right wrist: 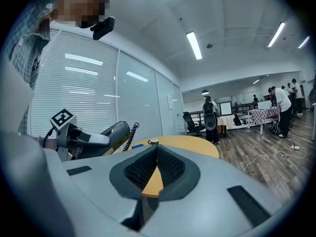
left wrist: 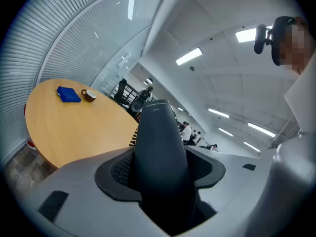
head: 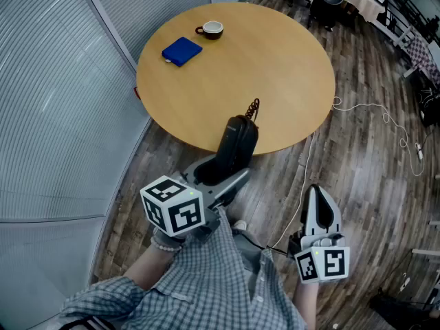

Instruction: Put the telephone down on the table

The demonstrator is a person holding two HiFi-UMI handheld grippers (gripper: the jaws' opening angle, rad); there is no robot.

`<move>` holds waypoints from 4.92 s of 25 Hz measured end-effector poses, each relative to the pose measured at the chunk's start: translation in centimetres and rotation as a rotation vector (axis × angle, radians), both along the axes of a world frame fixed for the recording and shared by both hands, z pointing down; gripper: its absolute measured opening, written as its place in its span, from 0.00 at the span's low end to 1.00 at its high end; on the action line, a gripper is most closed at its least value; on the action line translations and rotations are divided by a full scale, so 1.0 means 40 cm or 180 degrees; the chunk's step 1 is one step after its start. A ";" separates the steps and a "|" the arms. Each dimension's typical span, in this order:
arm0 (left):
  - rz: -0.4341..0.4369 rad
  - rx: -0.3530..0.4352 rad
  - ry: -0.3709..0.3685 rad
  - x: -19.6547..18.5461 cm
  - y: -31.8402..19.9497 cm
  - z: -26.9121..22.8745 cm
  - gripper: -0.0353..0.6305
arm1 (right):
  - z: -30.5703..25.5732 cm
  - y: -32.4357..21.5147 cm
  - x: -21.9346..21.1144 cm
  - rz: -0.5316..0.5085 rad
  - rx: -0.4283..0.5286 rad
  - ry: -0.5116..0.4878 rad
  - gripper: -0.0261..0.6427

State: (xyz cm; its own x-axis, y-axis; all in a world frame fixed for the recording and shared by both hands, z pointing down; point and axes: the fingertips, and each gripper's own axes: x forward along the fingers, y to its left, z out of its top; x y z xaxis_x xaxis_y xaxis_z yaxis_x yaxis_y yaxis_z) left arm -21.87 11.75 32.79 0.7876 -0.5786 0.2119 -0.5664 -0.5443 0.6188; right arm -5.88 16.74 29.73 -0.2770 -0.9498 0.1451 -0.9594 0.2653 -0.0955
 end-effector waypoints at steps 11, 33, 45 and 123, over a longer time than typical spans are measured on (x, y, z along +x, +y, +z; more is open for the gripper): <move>0.0043 0.0004 -0.0018 0.002 -0.003 0.005 0.47 | 0.009 0.016 0.010 0.0062 -0.0035 0.0009 0.05; 0.0303 0.0116 -0.0036 -0.006 -0.008 0.016 0.47 | 0.005 0.061 0.001 0.0447 0.0092 -0.0104 0.05; 0.0248 0.0179 -0.0190 0.048 -0.104 0.023 0.47 | 0.003 -0.039 0.076 0.0500 0.0158 -0.0141 0.05; -0.0163 0.0121 -0.3030 0.939 -0.984 0.673 0.48 | 0.224 -0.619 0.862 0.0309 -0.0664 -0.0242 0.05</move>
State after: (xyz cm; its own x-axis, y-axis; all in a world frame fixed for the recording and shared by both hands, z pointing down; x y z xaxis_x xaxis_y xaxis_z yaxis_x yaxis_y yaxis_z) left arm 15.70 -27.60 59.72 0.2679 -0.6273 0.7313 -0.8469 -0.5152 -0.1317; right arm 28.60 -8.01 38.70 -0.2035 -0.9242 0.3231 -0.9674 0.1391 -0.2115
